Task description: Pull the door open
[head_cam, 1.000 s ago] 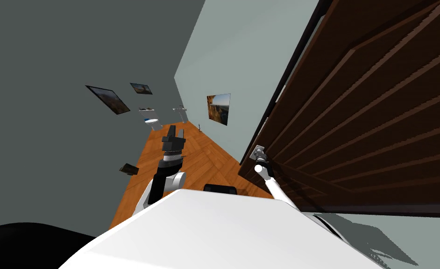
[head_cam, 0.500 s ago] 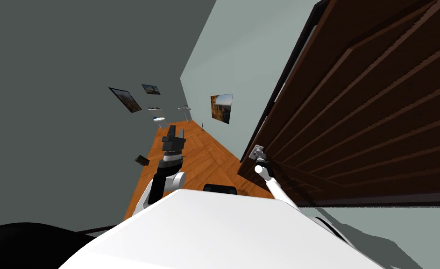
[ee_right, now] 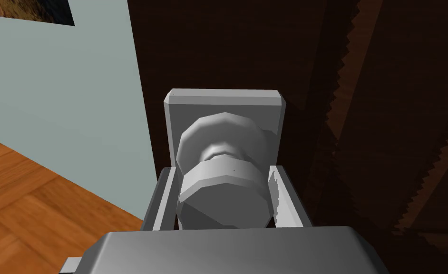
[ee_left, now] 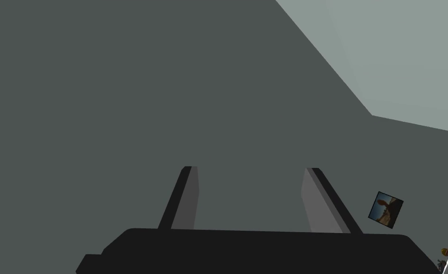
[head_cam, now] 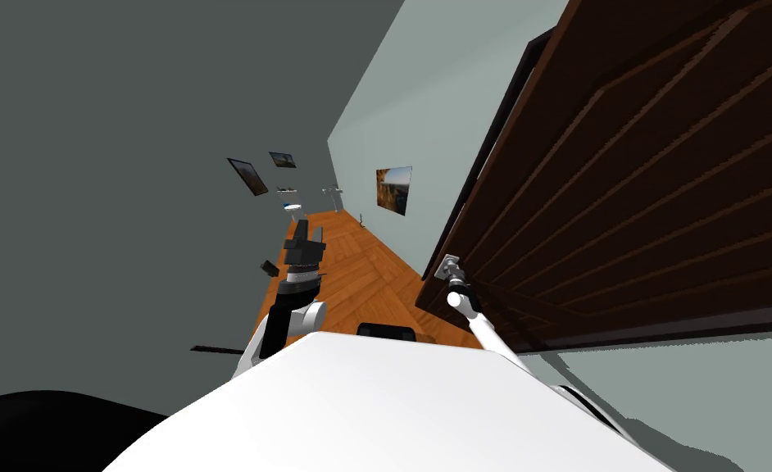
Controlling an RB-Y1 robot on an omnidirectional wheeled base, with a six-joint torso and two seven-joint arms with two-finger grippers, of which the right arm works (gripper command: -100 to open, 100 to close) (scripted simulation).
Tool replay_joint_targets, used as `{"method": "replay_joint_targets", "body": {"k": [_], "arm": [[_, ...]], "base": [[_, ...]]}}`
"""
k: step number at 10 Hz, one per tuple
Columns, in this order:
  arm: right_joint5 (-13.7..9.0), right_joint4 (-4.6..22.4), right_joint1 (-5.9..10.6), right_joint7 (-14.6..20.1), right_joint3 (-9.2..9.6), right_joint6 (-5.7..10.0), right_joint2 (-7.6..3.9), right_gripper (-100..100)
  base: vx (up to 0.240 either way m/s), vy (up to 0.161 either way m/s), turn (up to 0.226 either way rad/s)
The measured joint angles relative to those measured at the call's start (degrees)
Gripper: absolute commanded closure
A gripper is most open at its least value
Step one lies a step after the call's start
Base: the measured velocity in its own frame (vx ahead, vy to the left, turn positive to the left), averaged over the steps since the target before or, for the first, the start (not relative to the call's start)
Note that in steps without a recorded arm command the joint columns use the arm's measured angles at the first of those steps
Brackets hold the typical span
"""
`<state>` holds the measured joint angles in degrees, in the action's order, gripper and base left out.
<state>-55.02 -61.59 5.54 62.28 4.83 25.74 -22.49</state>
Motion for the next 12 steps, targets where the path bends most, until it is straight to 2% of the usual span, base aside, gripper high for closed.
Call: {"method": "replay_joint_targets", "body": {"k": [2, 9, 12], "arm": [[0.07, -0.23, -0.36, 0.37, 0.65, -0.18, -0.19, 100], [0.67, -2.72, -1.69, 3.67, 4.72, 0.12, -2.89, 100], [0.83, -3.42, -2.22, 4.44, 5.98, -0.08, -3.33, 100]], "base": [[-0.169, -0.046, 0.109], [-0.208, -0.042, 0.089], [-0.142, -0.042, 0.080]]}}
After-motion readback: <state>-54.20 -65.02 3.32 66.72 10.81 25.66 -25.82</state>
